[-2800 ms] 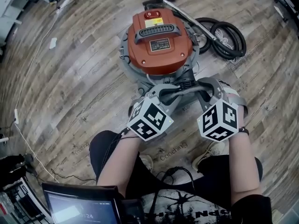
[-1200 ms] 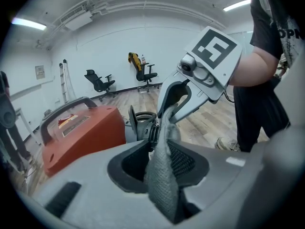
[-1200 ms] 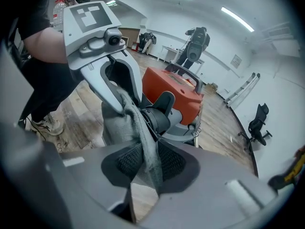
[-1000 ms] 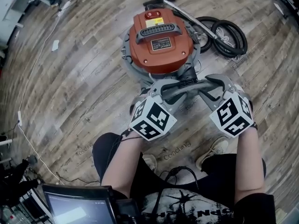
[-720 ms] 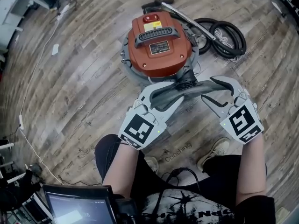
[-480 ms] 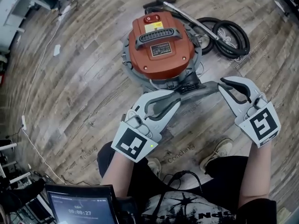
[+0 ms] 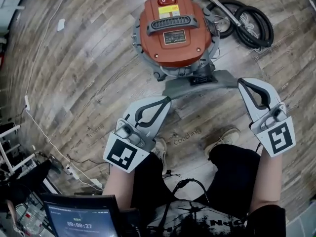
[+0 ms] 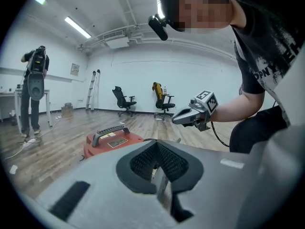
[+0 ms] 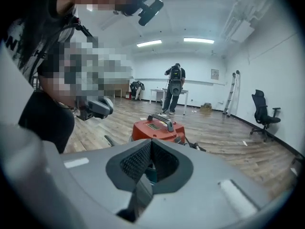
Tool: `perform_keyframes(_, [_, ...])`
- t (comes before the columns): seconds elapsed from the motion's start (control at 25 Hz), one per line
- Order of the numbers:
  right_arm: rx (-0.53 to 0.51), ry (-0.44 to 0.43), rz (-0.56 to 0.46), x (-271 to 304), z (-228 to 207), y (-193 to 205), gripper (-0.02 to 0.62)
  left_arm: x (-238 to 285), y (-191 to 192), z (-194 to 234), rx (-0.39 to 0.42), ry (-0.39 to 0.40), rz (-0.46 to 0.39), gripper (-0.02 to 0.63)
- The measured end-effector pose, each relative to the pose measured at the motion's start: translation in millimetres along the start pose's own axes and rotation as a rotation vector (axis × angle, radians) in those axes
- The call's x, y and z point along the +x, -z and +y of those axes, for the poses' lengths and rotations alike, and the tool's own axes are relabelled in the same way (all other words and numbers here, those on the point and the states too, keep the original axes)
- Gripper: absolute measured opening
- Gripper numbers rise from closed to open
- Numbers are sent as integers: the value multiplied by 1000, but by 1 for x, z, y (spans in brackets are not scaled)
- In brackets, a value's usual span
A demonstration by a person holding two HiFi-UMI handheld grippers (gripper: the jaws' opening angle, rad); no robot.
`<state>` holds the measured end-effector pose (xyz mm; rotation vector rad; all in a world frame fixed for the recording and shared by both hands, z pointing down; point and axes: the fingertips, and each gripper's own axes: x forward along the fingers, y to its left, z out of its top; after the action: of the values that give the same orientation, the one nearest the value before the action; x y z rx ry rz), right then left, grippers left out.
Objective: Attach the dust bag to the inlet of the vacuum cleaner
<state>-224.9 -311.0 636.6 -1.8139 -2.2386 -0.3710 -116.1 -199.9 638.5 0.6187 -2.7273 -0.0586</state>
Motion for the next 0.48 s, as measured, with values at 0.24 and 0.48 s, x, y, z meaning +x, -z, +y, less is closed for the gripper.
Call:
perform_keyframes(0.24, [105,-85,11,-72,32,-70,6,-36,-92,-23,-99,-30,-4,2])
perform_keyframes(0.48, [170,-175,-20,-130,59,-180,5,-81,-206,-58,-142,-74,-57,2])
